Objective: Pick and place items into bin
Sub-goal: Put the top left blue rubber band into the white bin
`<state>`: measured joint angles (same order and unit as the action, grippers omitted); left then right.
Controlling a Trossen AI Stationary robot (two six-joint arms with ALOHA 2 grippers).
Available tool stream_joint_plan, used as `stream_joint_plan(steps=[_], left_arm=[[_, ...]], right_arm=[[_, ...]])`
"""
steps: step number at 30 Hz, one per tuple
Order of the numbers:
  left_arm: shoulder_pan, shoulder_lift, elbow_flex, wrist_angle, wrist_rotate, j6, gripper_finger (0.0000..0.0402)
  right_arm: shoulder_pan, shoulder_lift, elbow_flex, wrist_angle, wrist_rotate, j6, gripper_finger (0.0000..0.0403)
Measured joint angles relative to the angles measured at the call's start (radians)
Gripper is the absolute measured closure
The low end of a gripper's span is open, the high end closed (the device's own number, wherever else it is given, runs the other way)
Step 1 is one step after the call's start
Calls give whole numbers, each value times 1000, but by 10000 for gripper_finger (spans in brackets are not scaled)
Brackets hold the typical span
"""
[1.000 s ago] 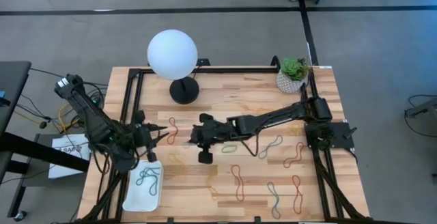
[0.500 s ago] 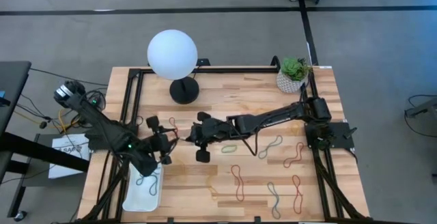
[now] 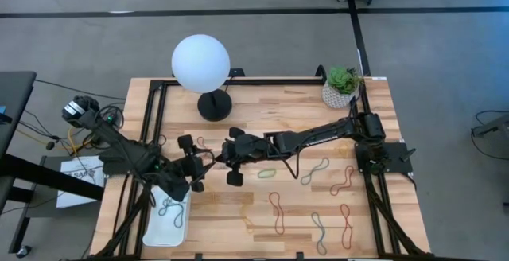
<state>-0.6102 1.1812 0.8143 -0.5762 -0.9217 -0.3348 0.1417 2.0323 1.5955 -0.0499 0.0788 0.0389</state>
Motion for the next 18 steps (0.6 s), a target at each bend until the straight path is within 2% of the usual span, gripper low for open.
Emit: stream_joint_plan(steps=[3, 6, 10, 15, 18], left_arm=[[19, 0, 0, 0, -1, 11, 199], [34, 0, 0, 0, 29, 22, 223], [42, 0, 0, 0, 62, 26, 283], [41, 0, 0, 0, 62, 26, 381], [41, 0, 0, -1, 62, 25, 393]], right_arm=[[0, 0, 0, 26, 0, -36, 403], [0, 0, 0, 41, 0, -48, 403], [0, 0, 0, 43, 0, -48, 403], [-7, 0, 0, 43, 1, -46, 402], [-7, -1, 0, 37, 11, -32, 394]])
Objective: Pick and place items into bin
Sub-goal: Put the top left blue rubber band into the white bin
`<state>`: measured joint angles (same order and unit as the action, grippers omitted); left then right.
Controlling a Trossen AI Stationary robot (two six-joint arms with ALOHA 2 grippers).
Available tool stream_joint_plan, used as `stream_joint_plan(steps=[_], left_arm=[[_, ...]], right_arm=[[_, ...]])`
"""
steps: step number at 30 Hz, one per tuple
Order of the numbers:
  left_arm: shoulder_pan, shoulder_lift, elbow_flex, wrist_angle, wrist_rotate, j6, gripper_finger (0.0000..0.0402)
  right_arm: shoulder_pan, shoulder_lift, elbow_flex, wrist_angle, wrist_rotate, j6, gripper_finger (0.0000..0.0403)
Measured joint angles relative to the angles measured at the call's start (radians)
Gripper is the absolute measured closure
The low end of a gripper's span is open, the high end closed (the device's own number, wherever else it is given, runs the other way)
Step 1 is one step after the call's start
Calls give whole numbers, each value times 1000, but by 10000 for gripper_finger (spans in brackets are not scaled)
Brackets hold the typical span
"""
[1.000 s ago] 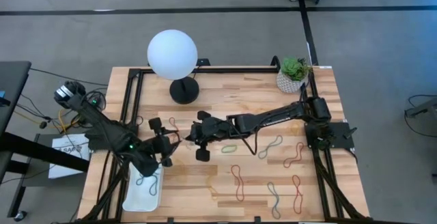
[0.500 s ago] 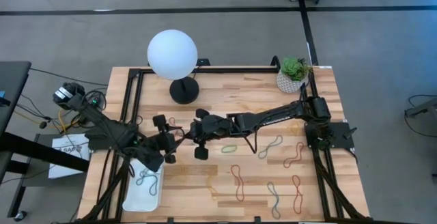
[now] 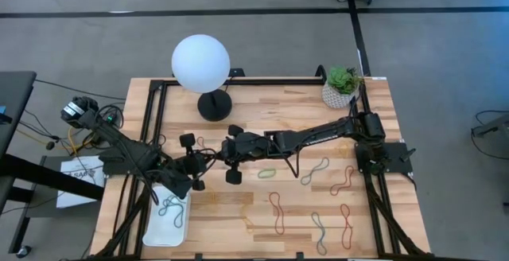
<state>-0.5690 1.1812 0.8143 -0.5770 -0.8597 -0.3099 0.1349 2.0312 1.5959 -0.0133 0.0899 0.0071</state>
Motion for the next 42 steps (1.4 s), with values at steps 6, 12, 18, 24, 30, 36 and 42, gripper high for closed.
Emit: stream_joint_plan(steps=[6, 12, 18, 24, 30, 36, 42], left_arm=[[0, 0, 0, -20, 6, -12, 399], [0, 0, 0, -76, 84, -65, 401], [-37, -3, 24, -230, 401, -74, 401], [-120, -4, 122, -381, 668, -138, 401], [-172, -4, 139, -479, 927, -385, 401], [-181, -2, 64, -557, 961, -608, 401], [-182, -1, -1, -549, 1029, -698, 401]], right_arm=[[1, 0, 0, -67, 21, 0, 353], [1, 0, 0, -228, 22, 88, 315], [14, 13, 0, -421, 17, 179, 311], [31, 16, -52, -437, 15, 179, 311], [35, 19, -82, -434, 16, 179, 311], [33, 19, -86, -417, 16, 179, 311], [34, 19, -86, -398, 16, 177, 310]])
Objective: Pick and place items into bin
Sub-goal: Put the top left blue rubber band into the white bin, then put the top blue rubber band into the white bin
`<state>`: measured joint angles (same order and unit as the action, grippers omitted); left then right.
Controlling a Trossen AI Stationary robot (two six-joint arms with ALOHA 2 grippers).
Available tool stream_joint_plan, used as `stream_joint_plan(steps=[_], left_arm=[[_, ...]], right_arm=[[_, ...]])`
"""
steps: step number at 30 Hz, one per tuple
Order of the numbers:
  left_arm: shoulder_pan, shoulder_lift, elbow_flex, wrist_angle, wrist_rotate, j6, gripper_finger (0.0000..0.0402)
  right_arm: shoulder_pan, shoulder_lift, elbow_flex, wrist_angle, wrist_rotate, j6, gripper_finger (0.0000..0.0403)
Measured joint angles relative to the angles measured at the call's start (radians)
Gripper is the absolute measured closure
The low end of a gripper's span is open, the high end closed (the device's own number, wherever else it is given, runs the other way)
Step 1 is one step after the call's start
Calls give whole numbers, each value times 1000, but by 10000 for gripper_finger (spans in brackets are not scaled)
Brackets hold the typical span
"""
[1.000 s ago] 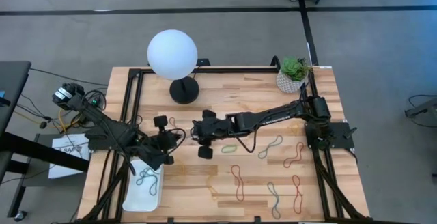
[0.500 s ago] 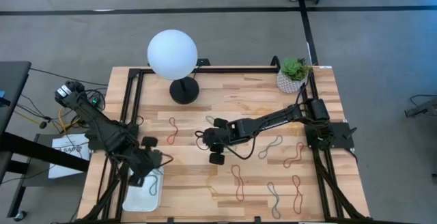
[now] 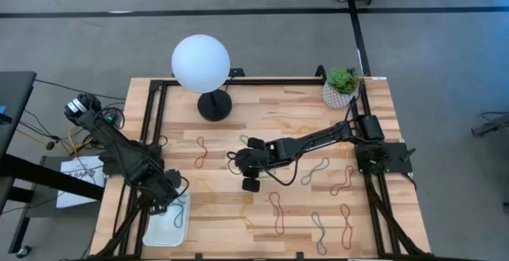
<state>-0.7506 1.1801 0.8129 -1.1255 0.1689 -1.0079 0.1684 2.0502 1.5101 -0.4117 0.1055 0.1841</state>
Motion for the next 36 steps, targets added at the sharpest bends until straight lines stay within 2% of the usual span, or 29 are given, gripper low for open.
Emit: stream_joint_plan(steps=[9, 13, 26, 33, 36], left_arm=[[1, 0, -1, 30, -95, -10, 401], [1, 0, -1, 36, -107, -23, 399], [0, 0, -1, 36, -157, -30, 297], [0, 0, -1, 37, -176, -30, 292], [0, 0, -1, 40, -185, -30, 297]], right_arm=[[0, 0, 0, 7, 0, 0, 310], [0, 0, 0, 6, 0, 0, 310], [0, 0, 0, 6, 0, 0, 310], [0, 0, 0, -7, -1, 1, 310], [0, -5, 0, -97, -2, 7, 310]])
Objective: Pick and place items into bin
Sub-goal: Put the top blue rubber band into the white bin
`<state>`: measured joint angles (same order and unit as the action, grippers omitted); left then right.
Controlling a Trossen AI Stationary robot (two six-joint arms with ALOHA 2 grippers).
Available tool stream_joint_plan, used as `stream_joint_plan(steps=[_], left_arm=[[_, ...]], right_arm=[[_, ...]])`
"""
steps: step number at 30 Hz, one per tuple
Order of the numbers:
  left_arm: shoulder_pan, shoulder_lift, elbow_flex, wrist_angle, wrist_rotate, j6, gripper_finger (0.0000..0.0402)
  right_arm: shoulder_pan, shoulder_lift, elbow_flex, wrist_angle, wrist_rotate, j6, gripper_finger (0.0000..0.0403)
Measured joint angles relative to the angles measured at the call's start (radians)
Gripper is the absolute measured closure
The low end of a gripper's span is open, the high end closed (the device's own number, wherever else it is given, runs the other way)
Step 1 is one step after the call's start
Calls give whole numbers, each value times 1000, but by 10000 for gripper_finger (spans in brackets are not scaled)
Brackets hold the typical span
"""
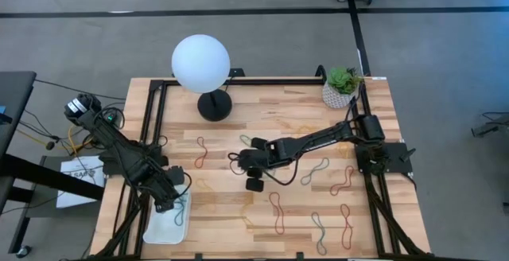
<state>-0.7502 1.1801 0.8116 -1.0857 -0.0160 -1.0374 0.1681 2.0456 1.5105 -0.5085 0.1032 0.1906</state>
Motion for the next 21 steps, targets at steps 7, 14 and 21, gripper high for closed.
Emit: stream_joint_plan(steps=[7, 14, 21], left_arm=[[0, 0, 0, 0, 0, 1, 309], [0, -2, 26, -3, 17, 70, 319], [0, -2, 147, -36, -119, 239, 320]], right_arm=[[2, -7, 10, -405, 1, 178, 310], [20, -6, -58, -760, 0, 255, 310], [83, -26, -120, -810, -101, 204, 310]])
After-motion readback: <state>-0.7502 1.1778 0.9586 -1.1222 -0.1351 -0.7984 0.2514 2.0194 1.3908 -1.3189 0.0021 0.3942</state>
